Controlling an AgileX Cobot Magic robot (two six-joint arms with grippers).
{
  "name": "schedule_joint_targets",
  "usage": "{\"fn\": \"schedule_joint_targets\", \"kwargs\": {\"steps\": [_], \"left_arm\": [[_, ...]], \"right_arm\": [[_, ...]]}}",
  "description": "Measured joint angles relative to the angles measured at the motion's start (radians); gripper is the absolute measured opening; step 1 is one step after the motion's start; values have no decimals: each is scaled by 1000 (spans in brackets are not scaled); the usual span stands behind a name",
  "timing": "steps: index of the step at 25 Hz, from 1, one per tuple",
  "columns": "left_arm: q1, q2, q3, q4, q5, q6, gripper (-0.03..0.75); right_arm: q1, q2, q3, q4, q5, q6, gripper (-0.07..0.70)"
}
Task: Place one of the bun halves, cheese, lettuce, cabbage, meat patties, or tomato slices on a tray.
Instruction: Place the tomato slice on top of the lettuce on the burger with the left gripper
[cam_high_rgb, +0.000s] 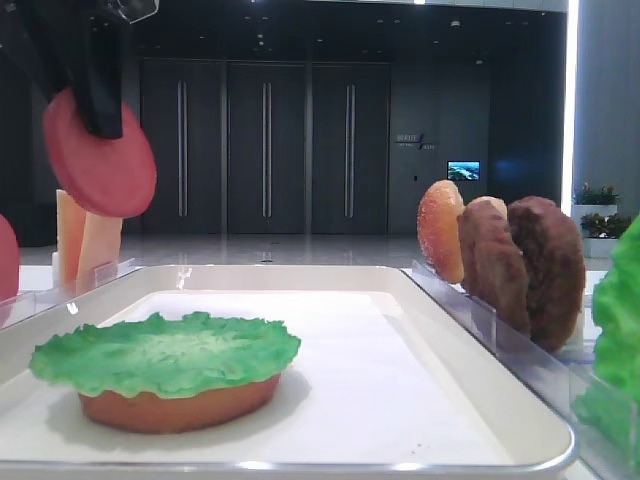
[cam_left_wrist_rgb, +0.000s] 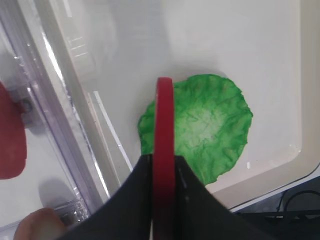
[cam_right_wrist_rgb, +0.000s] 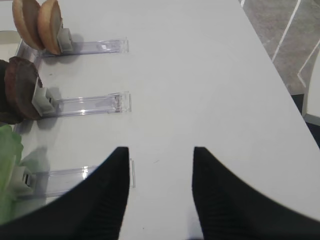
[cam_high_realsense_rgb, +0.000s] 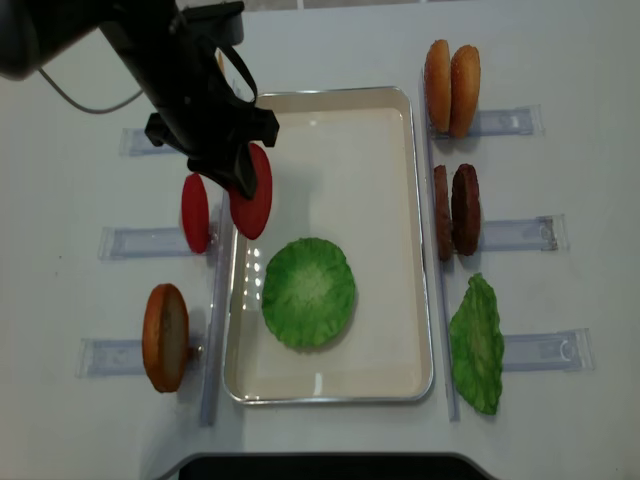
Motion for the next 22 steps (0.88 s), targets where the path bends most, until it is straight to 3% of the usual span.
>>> {"fn": "schedule_joint_targets", "kwargs": {"steps": [13, 16, 22], "left_arm": [[-61, -95, 16, 39, 10, -33, 57], [-61, -163, 95, 63, 7, -57, 57], [-61, -326, 300, 65, -64, -101, 57]], "right_arm": [[0, 0, 0, 0, 0, 0, 290], [0, 0, 0, 0, 0, 0, 290], [0, 0, 0, 0, 0, 0, 290]]}}
